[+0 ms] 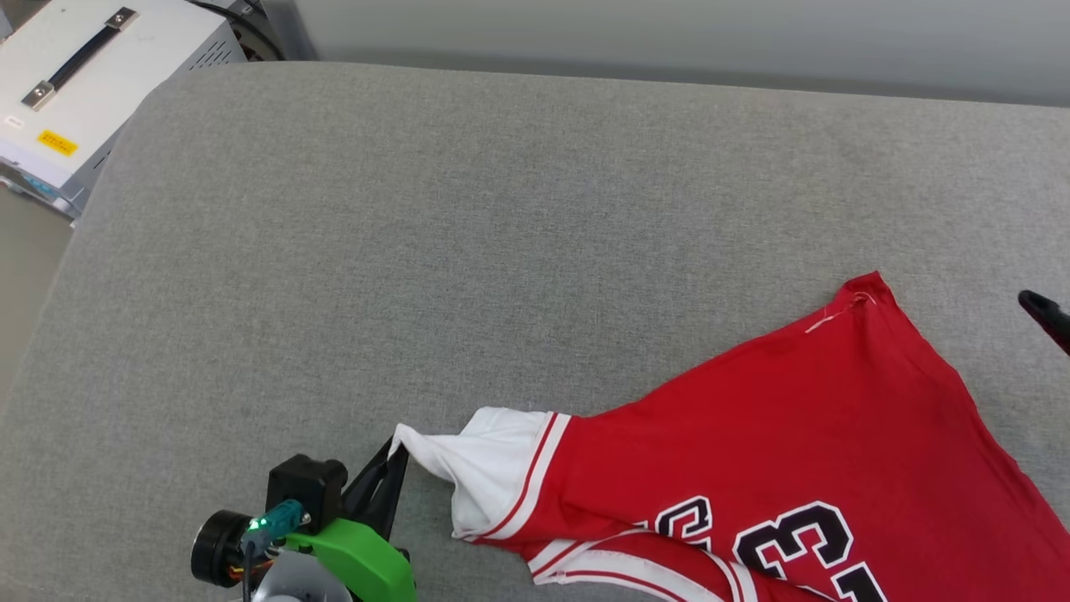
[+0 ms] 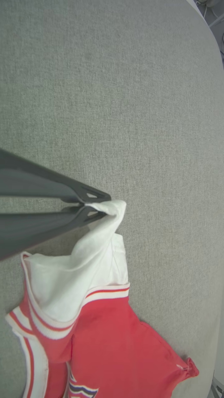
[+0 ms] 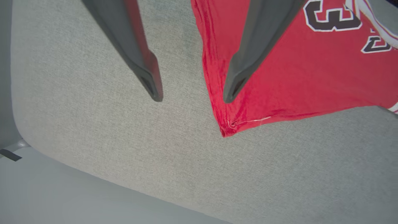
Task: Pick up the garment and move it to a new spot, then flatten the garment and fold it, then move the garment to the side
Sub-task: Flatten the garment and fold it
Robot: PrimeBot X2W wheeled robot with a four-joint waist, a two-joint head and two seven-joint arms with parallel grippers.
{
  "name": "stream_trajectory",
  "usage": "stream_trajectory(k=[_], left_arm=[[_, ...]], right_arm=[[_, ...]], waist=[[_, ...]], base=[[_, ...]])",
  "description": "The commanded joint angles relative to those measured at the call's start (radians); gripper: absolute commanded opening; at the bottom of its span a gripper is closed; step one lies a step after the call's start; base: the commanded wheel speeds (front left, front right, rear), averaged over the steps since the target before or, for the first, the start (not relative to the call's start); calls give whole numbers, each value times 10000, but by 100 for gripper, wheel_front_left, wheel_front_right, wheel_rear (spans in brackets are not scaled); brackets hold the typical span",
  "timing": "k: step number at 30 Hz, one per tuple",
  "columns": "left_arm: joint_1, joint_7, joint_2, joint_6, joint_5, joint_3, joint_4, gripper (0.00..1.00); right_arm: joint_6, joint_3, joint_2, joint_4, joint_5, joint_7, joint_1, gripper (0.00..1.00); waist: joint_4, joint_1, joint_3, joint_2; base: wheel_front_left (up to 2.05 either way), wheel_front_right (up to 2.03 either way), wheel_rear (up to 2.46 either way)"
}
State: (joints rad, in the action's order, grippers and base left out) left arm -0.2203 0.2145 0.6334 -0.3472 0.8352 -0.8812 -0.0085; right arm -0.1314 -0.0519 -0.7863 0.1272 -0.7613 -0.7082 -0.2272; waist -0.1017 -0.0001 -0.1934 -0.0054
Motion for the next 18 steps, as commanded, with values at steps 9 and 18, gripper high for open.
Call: stream_trajectory(k=[9, 18], left_arm=[[-719, 56, -310, 193, -338, -72, 66, 0], [-1146, 130, -559, 378, -485, -89, 189, 0]], right_arm=[[7, -2141, 913, -2494, 670, -1562, -3072, 100], [7, -3283, 1822, -5190, 849, -1225, -4585, 100]], waist=[[-578, 1, -697, 54], [-976, 1, -1340, 54]], base=[[0, 0, 0], [0, 0, 0]])
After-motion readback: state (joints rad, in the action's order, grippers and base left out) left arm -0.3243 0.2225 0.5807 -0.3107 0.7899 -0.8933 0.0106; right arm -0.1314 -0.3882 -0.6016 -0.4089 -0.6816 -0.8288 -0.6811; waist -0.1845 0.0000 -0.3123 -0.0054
